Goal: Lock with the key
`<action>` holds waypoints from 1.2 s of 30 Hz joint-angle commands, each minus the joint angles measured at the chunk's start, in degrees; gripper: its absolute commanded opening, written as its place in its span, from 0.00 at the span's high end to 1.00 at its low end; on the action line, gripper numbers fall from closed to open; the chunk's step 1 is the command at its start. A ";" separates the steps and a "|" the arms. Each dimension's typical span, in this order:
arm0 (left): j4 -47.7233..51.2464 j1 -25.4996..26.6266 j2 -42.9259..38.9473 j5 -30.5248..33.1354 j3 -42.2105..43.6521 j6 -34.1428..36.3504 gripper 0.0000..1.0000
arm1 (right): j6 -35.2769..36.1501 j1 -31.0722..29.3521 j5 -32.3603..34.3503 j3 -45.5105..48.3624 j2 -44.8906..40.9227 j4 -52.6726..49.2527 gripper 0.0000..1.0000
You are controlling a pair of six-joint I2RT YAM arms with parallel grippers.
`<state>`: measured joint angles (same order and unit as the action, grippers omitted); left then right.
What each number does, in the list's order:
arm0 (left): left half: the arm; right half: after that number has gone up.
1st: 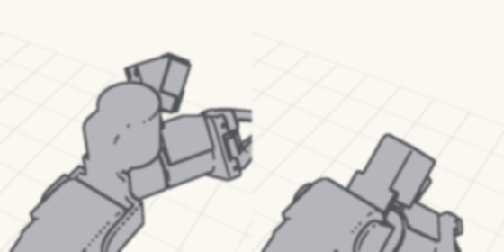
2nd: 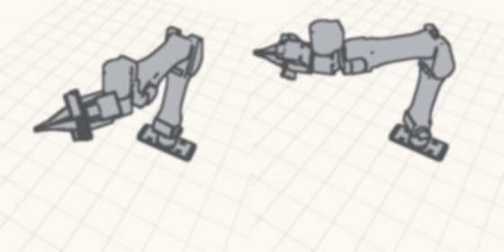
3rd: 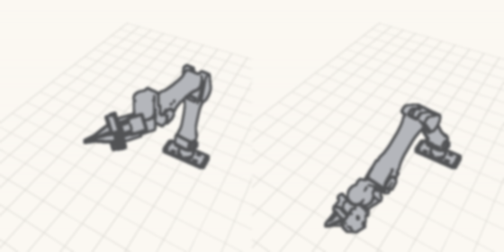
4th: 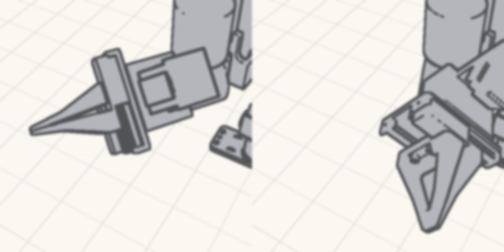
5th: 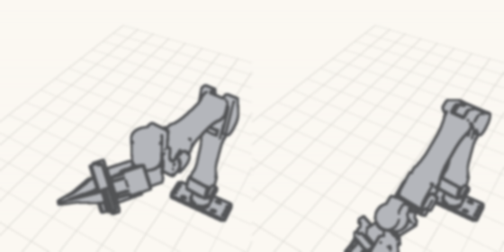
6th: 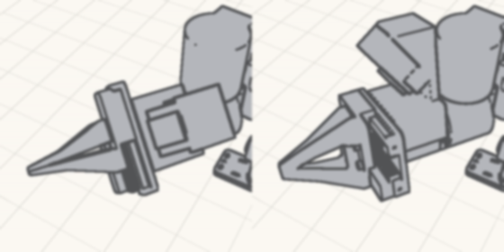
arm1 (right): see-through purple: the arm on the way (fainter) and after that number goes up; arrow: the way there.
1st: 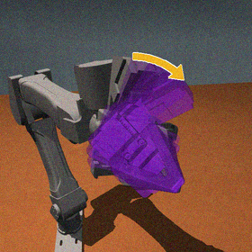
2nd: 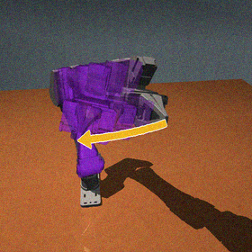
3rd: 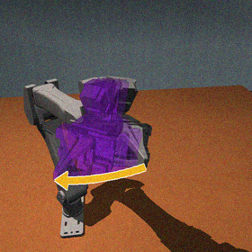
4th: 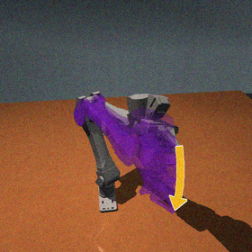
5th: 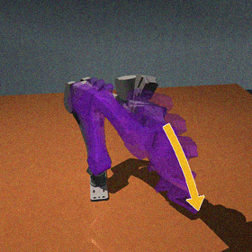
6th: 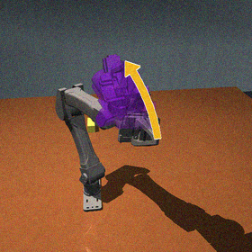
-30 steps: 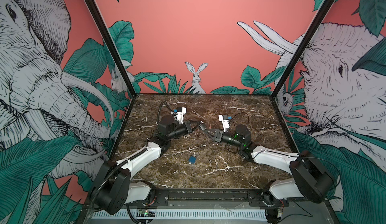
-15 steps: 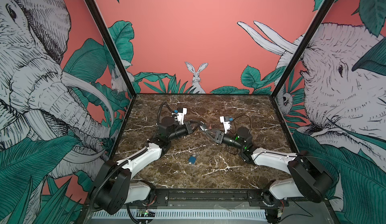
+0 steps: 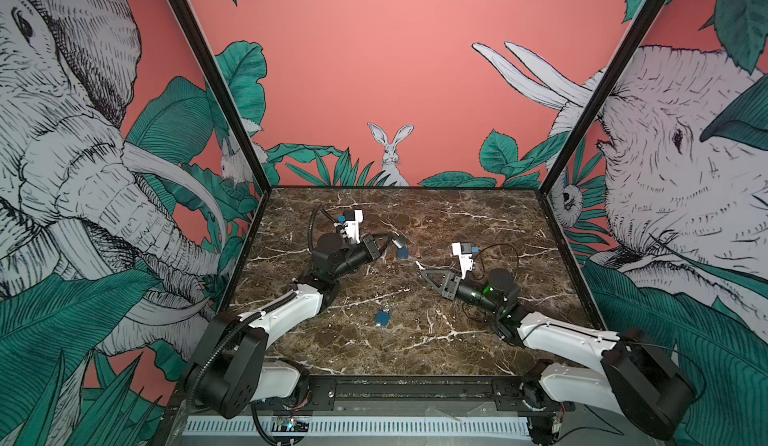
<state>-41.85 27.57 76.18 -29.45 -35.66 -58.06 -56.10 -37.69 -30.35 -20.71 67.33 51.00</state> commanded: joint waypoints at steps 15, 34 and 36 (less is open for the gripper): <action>19.74 10.91 5.51 -9.36 -8.12 10.62 1.00 | 8.44 8.29 13.58 -4.88 -42.22 -73.80 1.00; 20.05 26.78 28.19 -6.62 -22.02 11.13 1.00 | 4.09 15.78 17.59 0.50 -43.69 -81.71 1.00; 20.11 27.42 30.07 -6.35 -23.06 11.15 1.00 | 4.41 17.27 16.43 1.05 -42.95 -81.22 1.00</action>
<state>-20.88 54.35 105.49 -36.27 -56.49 -47.33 -51.48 -21.82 -12.80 -19.97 23.81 -31.62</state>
